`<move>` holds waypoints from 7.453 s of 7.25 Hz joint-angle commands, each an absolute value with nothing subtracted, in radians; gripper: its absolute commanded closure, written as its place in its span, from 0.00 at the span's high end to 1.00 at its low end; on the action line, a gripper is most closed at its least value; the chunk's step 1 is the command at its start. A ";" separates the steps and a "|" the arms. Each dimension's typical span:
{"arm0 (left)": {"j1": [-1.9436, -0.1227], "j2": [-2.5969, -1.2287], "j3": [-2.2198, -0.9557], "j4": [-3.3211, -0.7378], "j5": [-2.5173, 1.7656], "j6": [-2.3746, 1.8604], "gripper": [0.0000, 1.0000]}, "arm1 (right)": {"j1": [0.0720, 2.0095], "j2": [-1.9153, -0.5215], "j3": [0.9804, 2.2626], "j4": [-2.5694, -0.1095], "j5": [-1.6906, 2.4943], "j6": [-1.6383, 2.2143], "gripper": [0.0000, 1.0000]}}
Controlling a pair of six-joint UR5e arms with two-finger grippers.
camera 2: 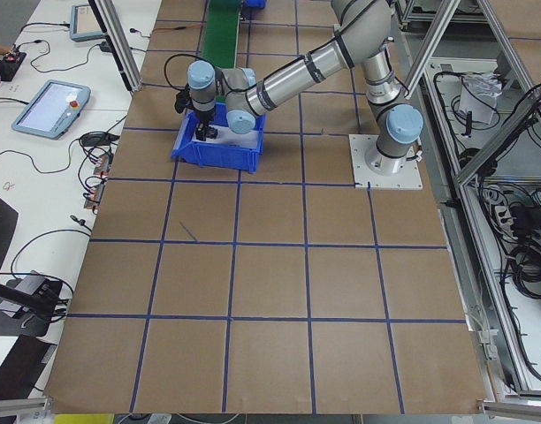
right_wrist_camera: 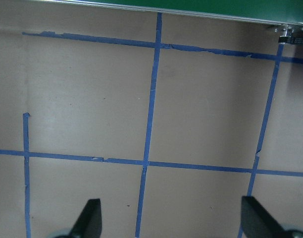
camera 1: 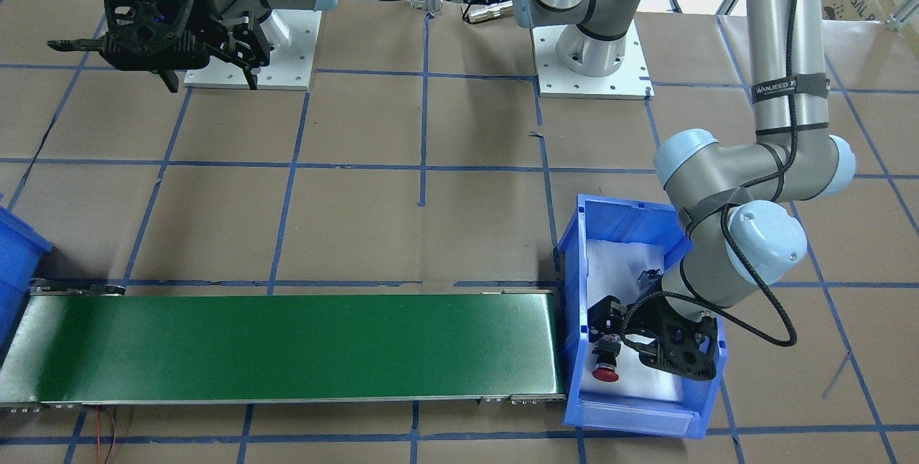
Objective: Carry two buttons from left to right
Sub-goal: 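Lower the left gripper and close it on the red-capped button, then lift the red button and carry it onto the near end of the conveyor, then open the left gripper to release the red button on the belt, then move the left gripper back over the yellow-capped button in the bin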
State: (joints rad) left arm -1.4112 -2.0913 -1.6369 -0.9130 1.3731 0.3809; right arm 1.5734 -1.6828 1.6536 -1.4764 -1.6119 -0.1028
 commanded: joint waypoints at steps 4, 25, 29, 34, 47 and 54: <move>-1.410 -2.123 -1.631 -0.907 1.351 0.408 0.90 | 1.574 -1.684 1.652 -1.474 -1.611 -0.103 1.00; -1.660 -2.082 -1.535 -0.984 1.431 0.150 0.29 | 1.575 -1.686 1.651 -1.477 -1.601 -0.104 1.00; -1.661 -2.044 -1.542 -0.988 1.359 0.020 1.00 | 1.575 -1.686 1.651 -1.479 -1.601 -0.104 1.00; -1.507 -1.905 -1.549 -1.140 1.480 -0.034 1.00 | 1.577 -1.684 1.652 -1.483 -1.600 -0.104 1.00; -1.471 -2.017 -1.689 -1.081 1.652 -0.028 1.00 | 1.582 -1.669 1.651 -1.543 -1.571 -0.101 1.00; -1.470 -2.006 -1.739 -1.081 1.709 -0.127 1.00 | 1.577 -1.669 1.654 -1.540 -1.575 -0.103 1.00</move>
State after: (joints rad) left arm -1.4700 -2.0072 -1.7217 -1.0824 1.6902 -0.1195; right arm 1.5773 -1.6690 1.6530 -1.5399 -1.5744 -0.1026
